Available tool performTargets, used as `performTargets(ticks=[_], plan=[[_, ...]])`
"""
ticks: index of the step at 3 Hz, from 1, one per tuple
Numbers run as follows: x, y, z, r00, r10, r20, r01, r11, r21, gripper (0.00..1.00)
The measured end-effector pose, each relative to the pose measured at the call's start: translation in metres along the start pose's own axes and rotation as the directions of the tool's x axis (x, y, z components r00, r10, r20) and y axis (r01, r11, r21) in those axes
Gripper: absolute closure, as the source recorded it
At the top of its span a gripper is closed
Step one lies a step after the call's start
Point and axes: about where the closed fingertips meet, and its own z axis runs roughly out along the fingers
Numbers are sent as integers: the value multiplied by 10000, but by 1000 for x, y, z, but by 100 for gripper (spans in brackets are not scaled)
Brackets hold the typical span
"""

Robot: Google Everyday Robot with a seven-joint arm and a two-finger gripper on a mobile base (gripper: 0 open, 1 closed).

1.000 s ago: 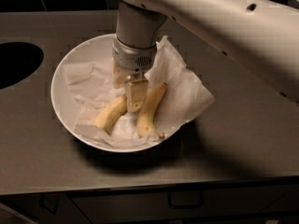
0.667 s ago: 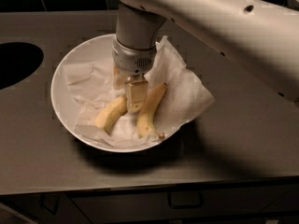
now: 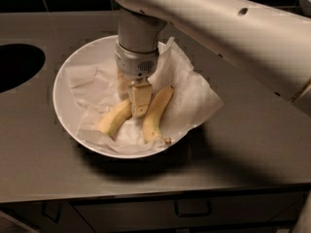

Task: Pick banana from white bowl

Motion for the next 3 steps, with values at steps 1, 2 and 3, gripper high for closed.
performTargets(ticks=[1,2,3], plan=[[0,0,0,10000,2,0,-2,10000,-1,44],[3,4,4,9999,142,-31,-142,9999,-76,45],[8,10,10,9995,326,-25,-327,9993,-162,44]])
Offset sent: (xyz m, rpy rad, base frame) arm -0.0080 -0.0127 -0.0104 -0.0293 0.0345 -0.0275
